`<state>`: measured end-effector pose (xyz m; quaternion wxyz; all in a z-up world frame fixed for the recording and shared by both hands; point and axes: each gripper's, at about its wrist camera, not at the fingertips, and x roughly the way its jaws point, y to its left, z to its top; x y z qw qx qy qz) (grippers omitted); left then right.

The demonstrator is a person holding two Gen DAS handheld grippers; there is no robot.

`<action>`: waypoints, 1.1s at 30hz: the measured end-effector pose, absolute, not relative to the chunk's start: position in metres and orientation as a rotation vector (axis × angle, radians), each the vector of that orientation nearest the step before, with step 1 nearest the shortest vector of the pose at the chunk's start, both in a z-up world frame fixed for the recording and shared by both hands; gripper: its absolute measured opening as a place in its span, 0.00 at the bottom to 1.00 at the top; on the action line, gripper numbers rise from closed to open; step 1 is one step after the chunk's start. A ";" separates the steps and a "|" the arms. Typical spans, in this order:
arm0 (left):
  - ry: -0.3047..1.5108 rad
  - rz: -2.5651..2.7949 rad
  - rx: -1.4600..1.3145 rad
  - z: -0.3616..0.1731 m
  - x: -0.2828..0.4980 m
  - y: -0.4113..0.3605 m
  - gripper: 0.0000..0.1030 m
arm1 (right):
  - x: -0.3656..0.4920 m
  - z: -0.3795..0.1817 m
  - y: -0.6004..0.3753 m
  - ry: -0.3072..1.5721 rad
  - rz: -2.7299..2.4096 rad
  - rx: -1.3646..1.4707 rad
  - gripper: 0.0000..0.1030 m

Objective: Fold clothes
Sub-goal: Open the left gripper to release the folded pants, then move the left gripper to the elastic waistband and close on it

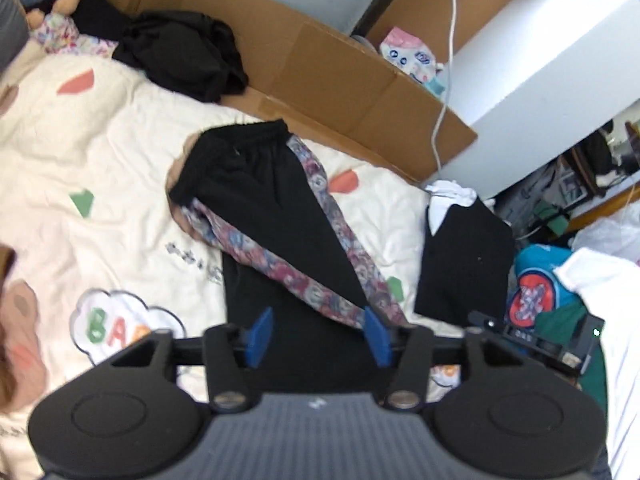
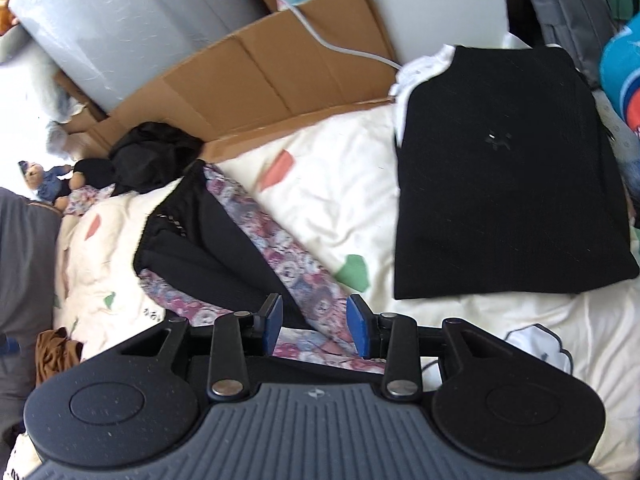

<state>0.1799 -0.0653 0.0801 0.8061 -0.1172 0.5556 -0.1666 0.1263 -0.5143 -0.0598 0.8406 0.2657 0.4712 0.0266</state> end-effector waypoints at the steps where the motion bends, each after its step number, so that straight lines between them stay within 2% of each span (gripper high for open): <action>1: 1.201 -0.332 -0.241 0.084 0.190 -0.063 0.57 | 0.126 -0.059 -0.513 0.995 0.057 0.557 0.40; 3: 1.213 -0.316 -0.251 0.089 0.211 -0.059 0.57 | 0.125 -0.051 -0.503 0.982 0.076 0.522 0.46; 10: 1.228 -0.313 -0.256 0.078 0.267 -0.047 0.58 | 0.134 -0.042 -0.470 0.972 0.126 0.457 0.46; 26: 1.337 -0.270 -0.325 -0.046 0.342 0.002 0.58 | 0.184 -0.066 -0.386 0.920 0.182 0.305 0.47; 30: 1.353 -0.265 -0.366 -0.070 0.348 0.005 0.58 | 0.191 -0.082 -0.379 0.922 0.183 0.346 0.47; 33: 1.351 -0.265 -0.407 -0.083 0.352 0.008 0.61 | 0.192 -0.093 -0.372 0.937 0.177 0.339 0.47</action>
